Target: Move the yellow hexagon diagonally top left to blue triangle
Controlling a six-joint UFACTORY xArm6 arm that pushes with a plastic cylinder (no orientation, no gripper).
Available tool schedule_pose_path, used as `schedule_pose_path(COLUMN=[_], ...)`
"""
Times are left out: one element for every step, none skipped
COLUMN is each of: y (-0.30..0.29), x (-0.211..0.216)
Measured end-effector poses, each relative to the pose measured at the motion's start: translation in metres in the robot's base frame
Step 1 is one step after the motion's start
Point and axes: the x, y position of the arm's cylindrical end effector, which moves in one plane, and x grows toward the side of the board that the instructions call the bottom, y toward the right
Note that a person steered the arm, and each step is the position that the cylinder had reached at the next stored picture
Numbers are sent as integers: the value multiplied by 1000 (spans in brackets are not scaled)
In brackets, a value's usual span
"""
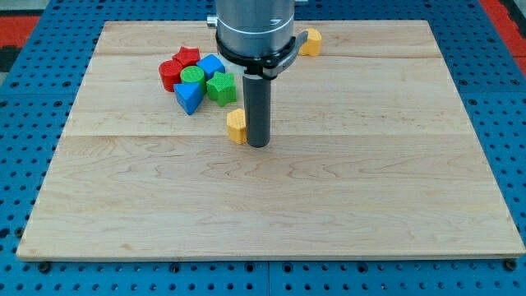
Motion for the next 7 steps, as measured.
schedule_pose_path(y=[6,50,-13,-90,-89,-114,-114], x=[0,-21,-24,-16,11,-5,-29])
